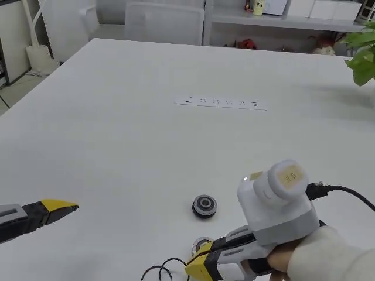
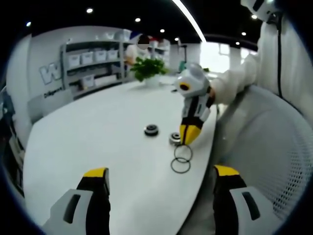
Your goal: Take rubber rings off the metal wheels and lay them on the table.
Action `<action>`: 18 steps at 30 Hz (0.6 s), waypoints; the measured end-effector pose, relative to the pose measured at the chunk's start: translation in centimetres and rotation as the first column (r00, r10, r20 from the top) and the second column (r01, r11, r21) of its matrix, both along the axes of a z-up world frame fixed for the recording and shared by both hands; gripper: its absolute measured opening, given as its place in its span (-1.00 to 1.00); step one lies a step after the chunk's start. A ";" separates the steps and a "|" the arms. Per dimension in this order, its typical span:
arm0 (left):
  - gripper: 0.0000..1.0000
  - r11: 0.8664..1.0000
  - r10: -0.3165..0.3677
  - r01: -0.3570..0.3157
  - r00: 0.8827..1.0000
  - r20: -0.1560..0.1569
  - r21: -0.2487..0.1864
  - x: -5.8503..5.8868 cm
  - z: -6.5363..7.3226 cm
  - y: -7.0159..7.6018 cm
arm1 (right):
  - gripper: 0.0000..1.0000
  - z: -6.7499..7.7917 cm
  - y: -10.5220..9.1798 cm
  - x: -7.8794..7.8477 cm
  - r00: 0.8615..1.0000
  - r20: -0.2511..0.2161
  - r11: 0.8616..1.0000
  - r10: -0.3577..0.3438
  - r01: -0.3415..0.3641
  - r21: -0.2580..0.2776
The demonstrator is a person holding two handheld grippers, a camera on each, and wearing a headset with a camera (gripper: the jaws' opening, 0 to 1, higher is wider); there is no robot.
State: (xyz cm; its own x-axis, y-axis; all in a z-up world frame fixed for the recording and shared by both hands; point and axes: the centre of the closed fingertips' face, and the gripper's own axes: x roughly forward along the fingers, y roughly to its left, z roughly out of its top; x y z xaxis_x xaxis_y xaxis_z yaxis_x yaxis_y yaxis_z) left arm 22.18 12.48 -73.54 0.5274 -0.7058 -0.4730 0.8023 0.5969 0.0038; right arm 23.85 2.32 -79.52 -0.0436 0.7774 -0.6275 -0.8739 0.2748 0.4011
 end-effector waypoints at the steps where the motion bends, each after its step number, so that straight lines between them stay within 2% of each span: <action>1: 0.77 1.000 0.001 -0.001 1.000 0.000 0.001 0.0 0.0 0.0 | -0.96 0.0 0.0 0.0 1.000 0.002 1.000 0.001 -0.001 -0.003; 6: 0.77 1.000 0.008 -0.008 1.000 0.003 0.003 0.1 0.0 0.3 | -0.93 0.0 -0.2 0.2 1.000 0.020 1.000 0.005 -0.004 -0.014; 18: 0.77 1.000 0.008 -0.008 1.000 0.008 0.008 0.0 0.1 0.3 | -0.90 1.2 -0.5 1.5 0.998 0.046 0.999 -0.040 0.040 0.016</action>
